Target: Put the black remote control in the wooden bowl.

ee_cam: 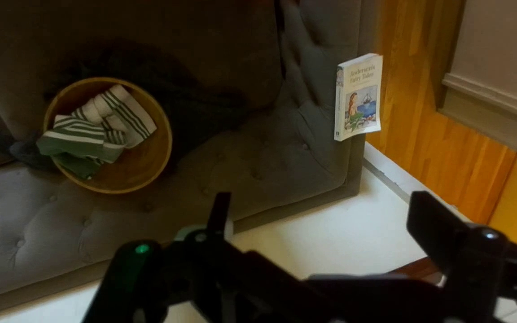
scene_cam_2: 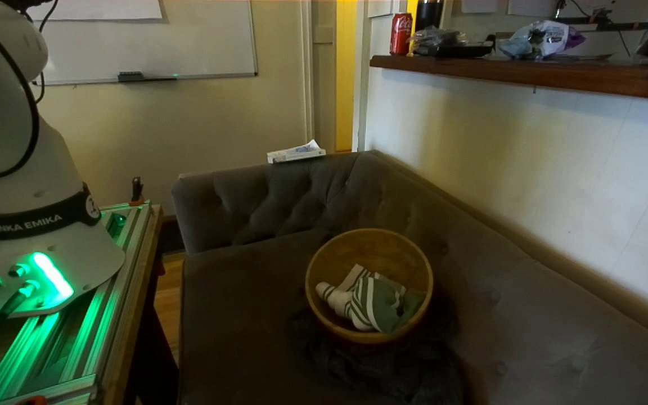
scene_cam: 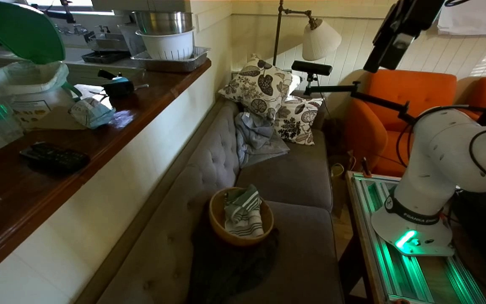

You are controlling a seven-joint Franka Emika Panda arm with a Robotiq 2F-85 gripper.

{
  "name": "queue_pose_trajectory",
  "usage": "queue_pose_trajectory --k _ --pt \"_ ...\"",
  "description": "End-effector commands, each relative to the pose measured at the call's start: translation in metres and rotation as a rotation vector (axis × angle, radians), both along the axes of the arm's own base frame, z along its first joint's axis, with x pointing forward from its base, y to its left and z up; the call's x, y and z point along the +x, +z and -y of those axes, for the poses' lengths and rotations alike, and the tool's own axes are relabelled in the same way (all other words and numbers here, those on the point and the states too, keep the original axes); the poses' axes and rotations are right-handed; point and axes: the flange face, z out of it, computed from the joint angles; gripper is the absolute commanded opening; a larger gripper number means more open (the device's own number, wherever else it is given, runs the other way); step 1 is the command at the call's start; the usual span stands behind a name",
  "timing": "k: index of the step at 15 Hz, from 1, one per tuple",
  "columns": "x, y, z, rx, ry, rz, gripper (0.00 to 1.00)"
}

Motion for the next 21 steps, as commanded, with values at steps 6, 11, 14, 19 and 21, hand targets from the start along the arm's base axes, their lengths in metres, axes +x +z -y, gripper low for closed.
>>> queue_pose_trajectory --k 6,11,14,19,21 --pt "0.107 0.014 -0.084 -0.015 0.000 0.129 1.00" --pt "0.130 0.009 -0.100 -0.007 0.042 0.141 1.00" --pt "0.151 0.006 -0.109 0.011 0.066 0.112 1.00" --pt "0.164 -0.011 -0.115 -0.031 -0.074 0.080 1.00" --pt "0.174 -0.016 -0.126 -0.039 -0.154 0.081 1.00"
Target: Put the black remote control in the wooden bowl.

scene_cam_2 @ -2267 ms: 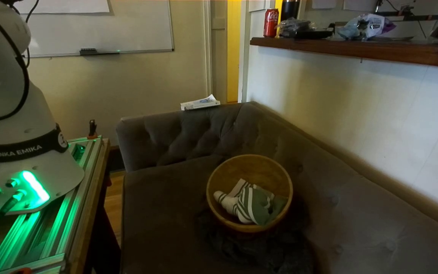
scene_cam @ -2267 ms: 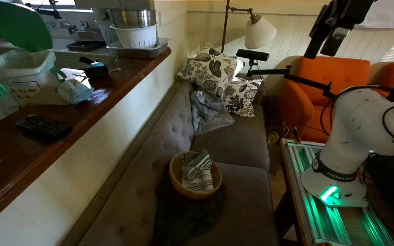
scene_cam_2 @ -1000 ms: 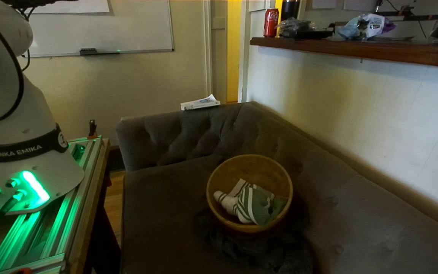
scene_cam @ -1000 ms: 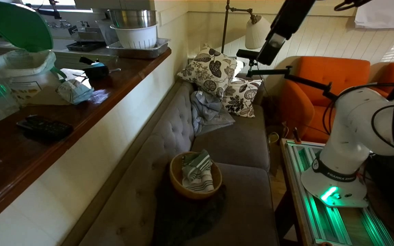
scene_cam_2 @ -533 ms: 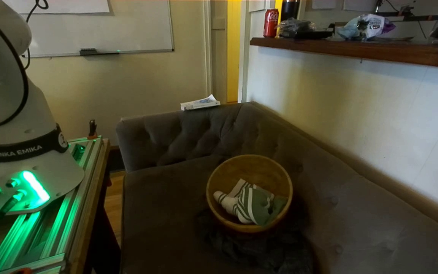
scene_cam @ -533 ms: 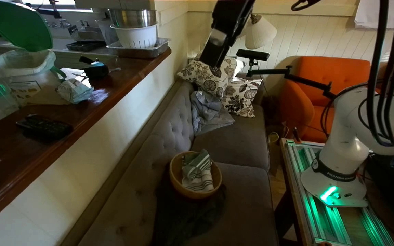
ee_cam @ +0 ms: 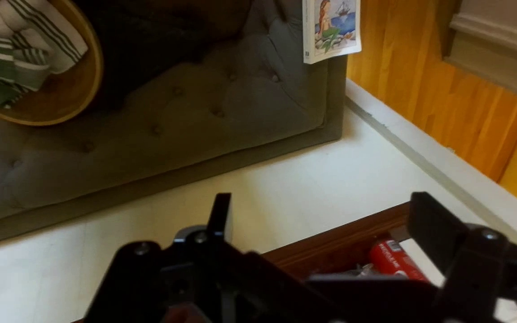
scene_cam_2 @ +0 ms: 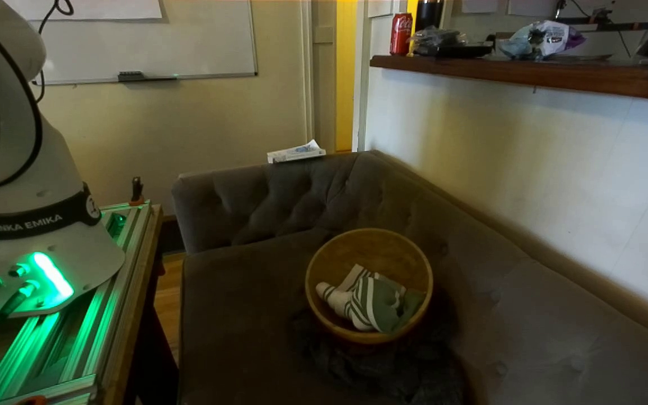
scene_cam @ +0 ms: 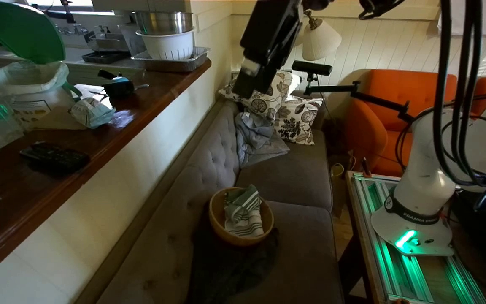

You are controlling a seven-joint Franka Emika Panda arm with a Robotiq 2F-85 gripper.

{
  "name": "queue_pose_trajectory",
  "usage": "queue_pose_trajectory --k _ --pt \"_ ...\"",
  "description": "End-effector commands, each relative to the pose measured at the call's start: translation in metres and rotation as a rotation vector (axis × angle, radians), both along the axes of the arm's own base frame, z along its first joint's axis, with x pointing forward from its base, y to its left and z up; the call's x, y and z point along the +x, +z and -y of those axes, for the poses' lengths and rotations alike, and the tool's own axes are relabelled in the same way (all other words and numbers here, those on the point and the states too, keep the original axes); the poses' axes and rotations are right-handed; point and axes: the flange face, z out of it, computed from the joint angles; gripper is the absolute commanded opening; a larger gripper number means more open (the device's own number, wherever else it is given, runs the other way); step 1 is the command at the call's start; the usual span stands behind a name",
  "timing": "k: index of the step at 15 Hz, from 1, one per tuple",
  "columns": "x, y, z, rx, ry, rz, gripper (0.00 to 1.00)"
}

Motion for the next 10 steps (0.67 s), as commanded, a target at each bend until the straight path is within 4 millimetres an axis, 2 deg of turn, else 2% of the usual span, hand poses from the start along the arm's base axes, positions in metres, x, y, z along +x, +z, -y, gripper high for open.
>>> queue_pose_trajectory --k 1,4,10 --pt "0.019 -0.009 -0.022 -0.005 -0.104 0.003 1.00" --pt "0.037 -0.017 -0.040 -0.010 -0.105 0.021 1.00" --pt "0.077 -0.011 -0.084 -0.027 -0.337 0.263 1.00"
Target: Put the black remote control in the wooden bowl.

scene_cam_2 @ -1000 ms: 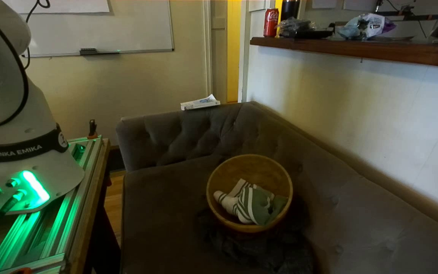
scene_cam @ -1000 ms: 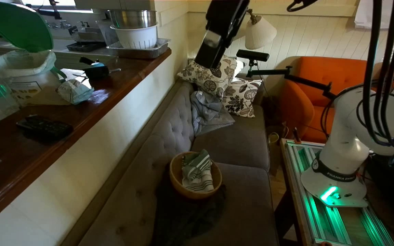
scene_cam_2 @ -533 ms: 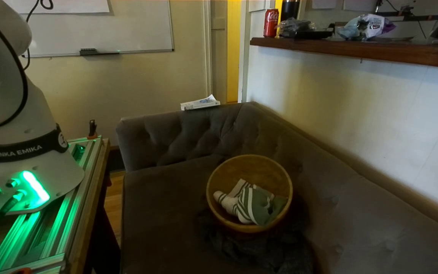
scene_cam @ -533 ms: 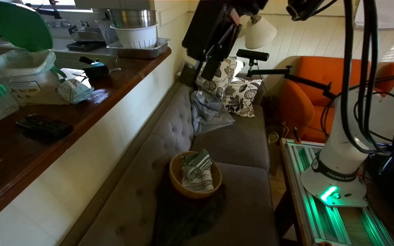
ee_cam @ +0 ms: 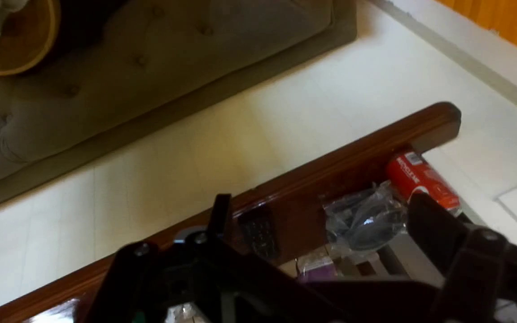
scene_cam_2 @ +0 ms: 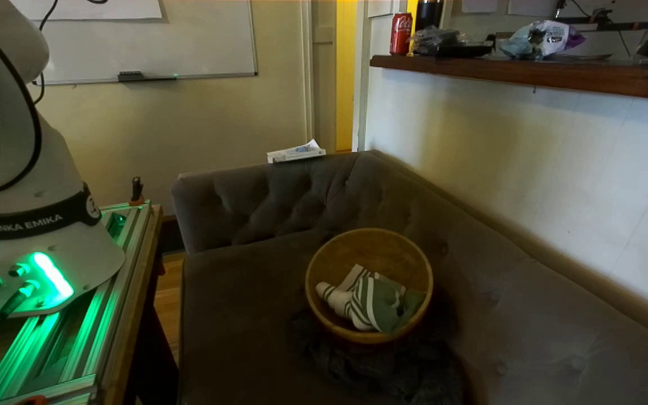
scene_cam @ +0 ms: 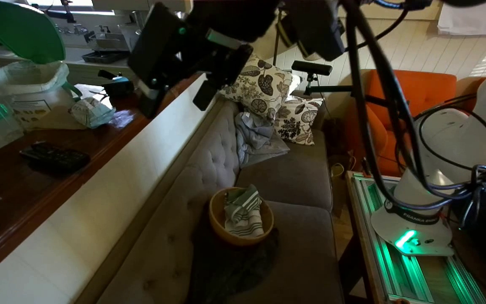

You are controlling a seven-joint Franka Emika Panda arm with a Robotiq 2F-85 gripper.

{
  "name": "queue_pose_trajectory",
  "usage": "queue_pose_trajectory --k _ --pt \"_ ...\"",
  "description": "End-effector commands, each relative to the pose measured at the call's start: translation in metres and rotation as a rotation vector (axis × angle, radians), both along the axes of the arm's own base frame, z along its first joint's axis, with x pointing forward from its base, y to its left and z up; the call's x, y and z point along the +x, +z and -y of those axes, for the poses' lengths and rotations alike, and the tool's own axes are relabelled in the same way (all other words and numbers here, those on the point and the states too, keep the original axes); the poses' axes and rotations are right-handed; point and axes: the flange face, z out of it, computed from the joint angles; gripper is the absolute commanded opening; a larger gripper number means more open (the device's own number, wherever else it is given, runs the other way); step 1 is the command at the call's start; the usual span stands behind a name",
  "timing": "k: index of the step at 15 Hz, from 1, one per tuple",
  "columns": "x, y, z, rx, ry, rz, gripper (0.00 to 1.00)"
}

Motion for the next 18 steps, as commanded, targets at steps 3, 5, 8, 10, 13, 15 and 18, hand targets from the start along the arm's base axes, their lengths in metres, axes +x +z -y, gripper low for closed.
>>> queue_pose_trajectory --k 3,5,8,10,13,15,18 --pt "0.039 0.005 -0.033 -0.106 -0.158 0.162 1.00" --pt "0.055 -0.004 -0.035 -0.184 -0.142 0.174 1.00" --pt "0.053 -0.013 -0.025 -0.231 -0.159 0.157 1.00" --pt "0.067 -0.018 -0.018 -0.262 -0.182 0.139 1.00" --pt "0.085 -0.032 -0.017 -0.265 -0.178 0.135 1.00" --pt "0.099 -0.044 -0.013 -0.320 -0.170 0.122 1.00" --pt "0.118 -0.064 -0.008 -0.345 -0.124 0.101 1.00"
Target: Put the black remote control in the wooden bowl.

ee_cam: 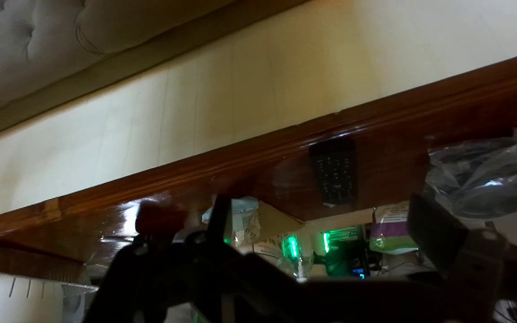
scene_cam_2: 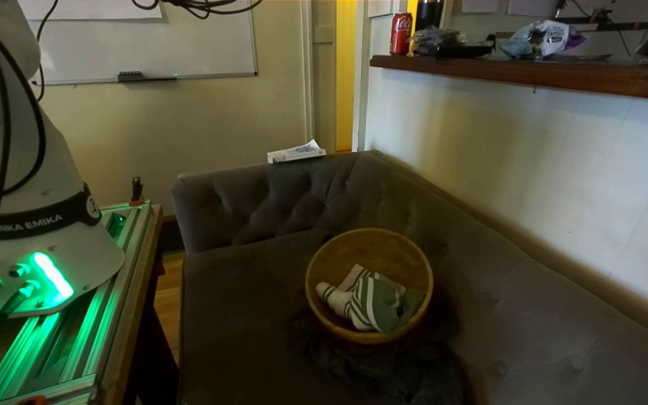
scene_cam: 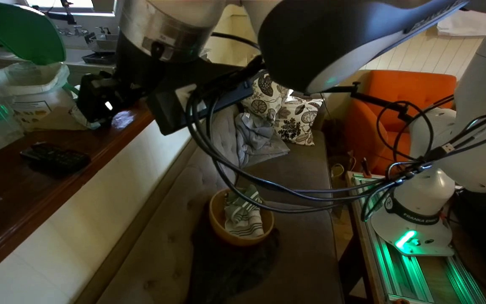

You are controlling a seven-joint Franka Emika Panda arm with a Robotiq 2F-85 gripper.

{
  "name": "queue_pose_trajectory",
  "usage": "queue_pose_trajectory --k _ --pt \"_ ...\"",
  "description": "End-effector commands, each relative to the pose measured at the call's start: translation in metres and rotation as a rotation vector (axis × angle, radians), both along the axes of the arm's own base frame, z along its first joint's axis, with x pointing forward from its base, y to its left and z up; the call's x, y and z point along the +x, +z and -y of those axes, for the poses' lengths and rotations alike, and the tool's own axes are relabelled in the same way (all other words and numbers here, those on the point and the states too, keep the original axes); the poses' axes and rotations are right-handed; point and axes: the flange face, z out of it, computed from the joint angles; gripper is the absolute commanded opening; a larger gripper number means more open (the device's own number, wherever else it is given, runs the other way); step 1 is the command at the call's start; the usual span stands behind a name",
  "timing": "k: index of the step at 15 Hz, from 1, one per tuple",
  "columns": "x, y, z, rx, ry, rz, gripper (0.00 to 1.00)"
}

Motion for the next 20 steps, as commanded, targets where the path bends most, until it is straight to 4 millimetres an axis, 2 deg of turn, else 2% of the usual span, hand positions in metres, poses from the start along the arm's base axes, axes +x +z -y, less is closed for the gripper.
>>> queue_pose_trajectory --k 1,5,7,8,10,11,13,14,20 --pt "0.030 -0.014 -0.005 -0.024 0.092 0.020 1.00" --pt "0.074 -0.026 -0.019 -0.014 0.336 0.044 1.00" --pt "0.100 -0.036 -0.021 -0.079 0.443 0.034 1.00" --pt "0.112 -0.042 -0.016 -0.099 0.472 0.028 1.00" --pt "0.130 -0.044 -0.011 -0.191 0.400 0.052 1.00" --pt "0.109 -0.047 -0.007 -0.137 0.418 0.029 1.00" --pt "0.126 -0.052 -0.003 -0.160 0.404 0.039 1.00" --pt "0.123 -0.050 -0.006 -0.158 0.391 0.038 1.00" --pt "0.151 -0.101 -0.001 -0.235 0.462 -0.050 1.00"
